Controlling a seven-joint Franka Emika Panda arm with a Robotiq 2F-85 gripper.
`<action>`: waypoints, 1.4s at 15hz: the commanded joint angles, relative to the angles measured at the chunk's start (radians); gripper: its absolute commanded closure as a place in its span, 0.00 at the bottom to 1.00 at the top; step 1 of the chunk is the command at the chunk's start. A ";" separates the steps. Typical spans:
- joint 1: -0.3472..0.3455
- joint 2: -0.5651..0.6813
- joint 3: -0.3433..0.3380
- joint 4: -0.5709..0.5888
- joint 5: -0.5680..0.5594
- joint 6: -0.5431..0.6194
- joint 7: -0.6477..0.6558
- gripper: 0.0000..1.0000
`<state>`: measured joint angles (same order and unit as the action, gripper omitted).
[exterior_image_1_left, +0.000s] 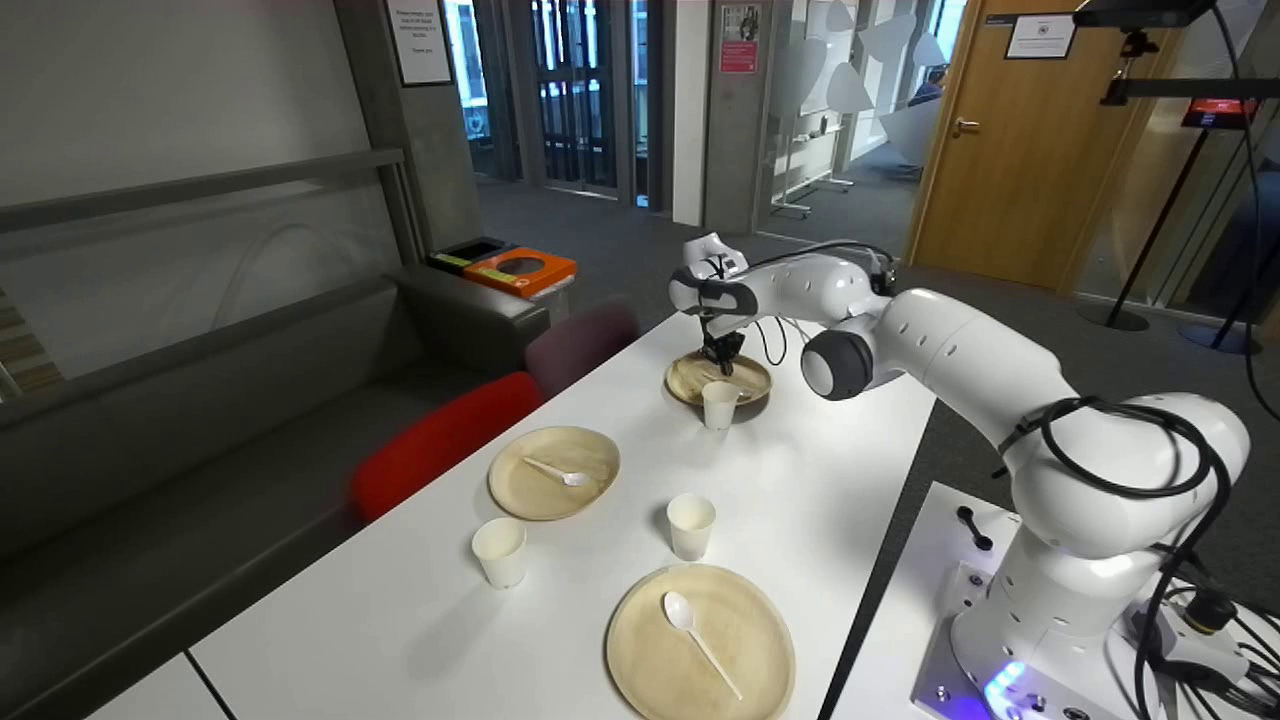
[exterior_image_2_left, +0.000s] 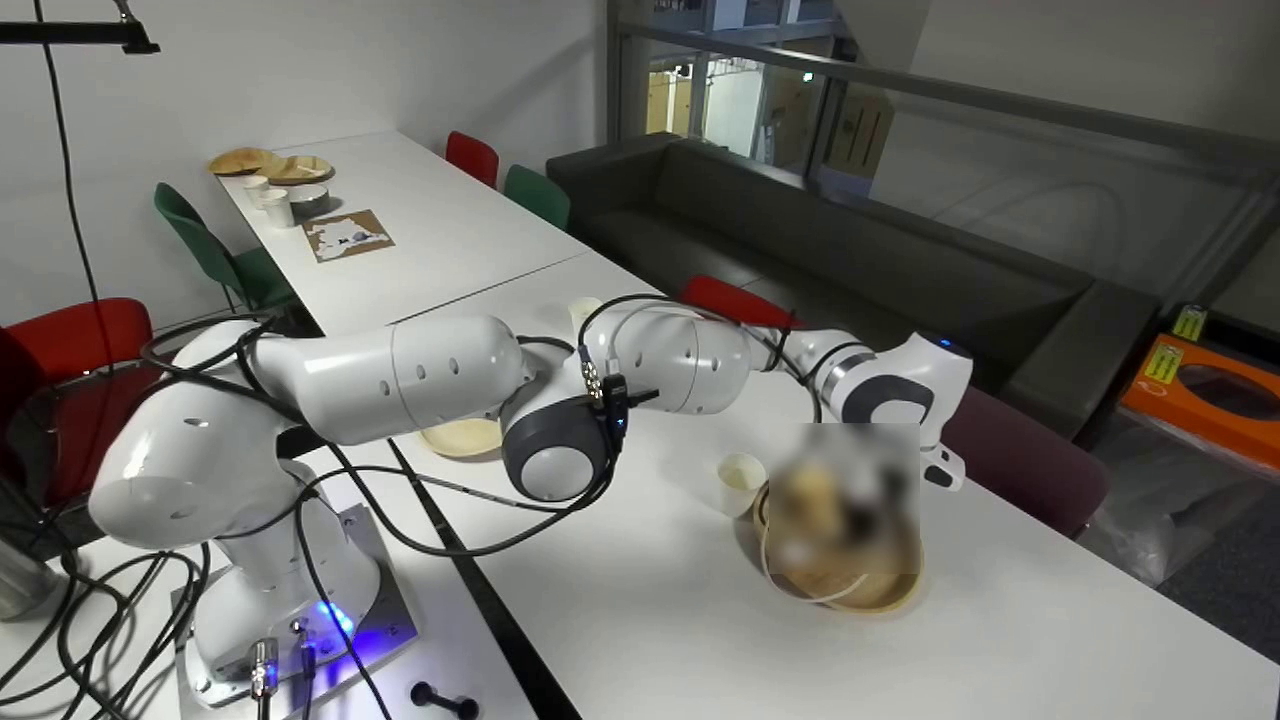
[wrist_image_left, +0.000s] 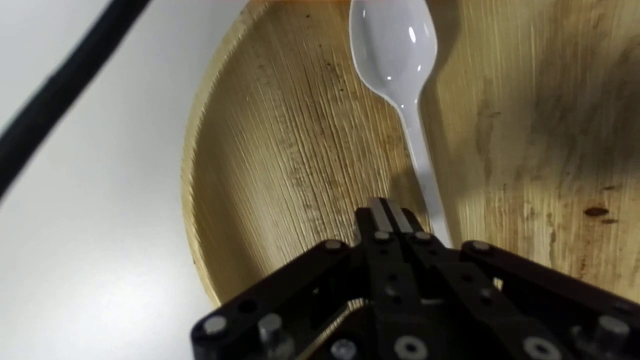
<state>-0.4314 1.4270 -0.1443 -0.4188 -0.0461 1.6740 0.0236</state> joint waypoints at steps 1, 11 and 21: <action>0.000 -0.015 0.011 -0.031 0.021 0.033 0.063 1.00; 0.001 0.001 0.022 -0.022 0.042 0.104 0.204 1.00; 0.004 -0.011 0.049 -0.033 0.056 0.084 0.259 1.00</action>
<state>-0.4289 1.4515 -0.1151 -0.3988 -0.0155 1.7511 0.2533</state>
